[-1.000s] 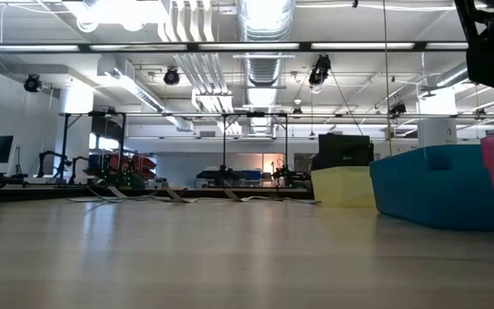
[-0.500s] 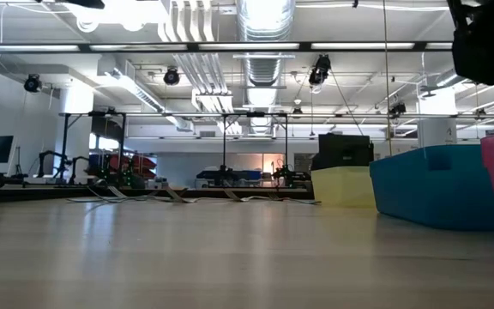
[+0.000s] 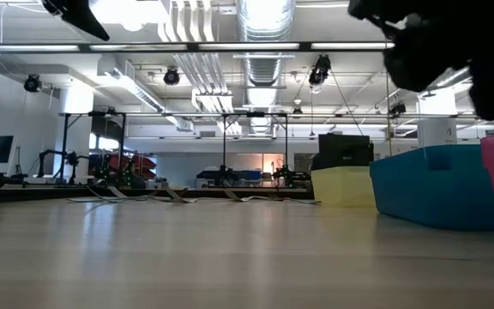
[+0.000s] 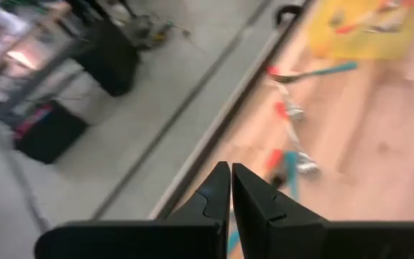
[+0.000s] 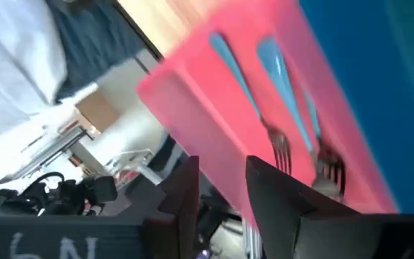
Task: Sort silverware by color (type)
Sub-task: Put the blue fork into the pink bin
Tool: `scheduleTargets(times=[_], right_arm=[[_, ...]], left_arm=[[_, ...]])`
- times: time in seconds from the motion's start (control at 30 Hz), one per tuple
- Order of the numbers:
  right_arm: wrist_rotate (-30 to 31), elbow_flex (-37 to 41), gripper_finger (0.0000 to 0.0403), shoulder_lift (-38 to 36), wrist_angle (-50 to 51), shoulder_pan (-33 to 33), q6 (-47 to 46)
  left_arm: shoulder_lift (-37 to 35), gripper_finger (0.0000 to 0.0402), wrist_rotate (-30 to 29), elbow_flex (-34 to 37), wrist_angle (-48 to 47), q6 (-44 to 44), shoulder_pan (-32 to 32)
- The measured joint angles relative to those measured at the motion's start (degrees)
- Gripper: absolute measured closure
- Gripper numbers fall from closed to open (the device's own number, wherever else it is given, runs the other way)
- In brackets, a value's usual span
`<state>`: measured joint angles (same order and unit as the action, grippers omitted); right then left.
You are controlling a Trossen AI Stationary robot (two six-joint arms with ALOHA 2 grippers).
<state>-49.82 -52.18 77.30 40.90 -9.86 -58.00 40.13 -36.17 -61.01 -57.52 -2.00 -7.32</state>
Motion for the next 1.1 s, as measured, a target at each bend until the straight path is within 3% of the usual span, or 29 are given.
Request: scheduleTargets(times=[0.27, 0.37, 0.67, 0.87, 1.1], right_arm=[[0.62, -0.02, 0.0307, -0.01, -0.99, 10.06, 14.84], [4.42, -0.02, 0.0306, 0.03, -1.42, 13.81, 20.86], [10.31, -0.02, 0.0307, 0.04, -1.39, 25.10, 33.84], [18.23, -0.02, 0.0309, 0.04, -1.31, 29.01, 41.21], [21.39, -0.02, 0.0309, 0.04, -0.93, 29.70, 42.63]], left_arm=[[3.89, 0.0401, 12.98, -0.11, -0.02, 1.11, -5.12], [6.15, 0.0401, 20.42, -0.04, -0.49, 0.67, -8.38], [17.58, 0.0401, 39.94, 2.26, -0.17, -9.41, -13.35], [26.43, 0.0401, 38.80, 8.38, 7.74, -16.17, -15.12], [32.90, 0.0401, 35.63, 13.04, 18.77, -9.64, -20.86]])
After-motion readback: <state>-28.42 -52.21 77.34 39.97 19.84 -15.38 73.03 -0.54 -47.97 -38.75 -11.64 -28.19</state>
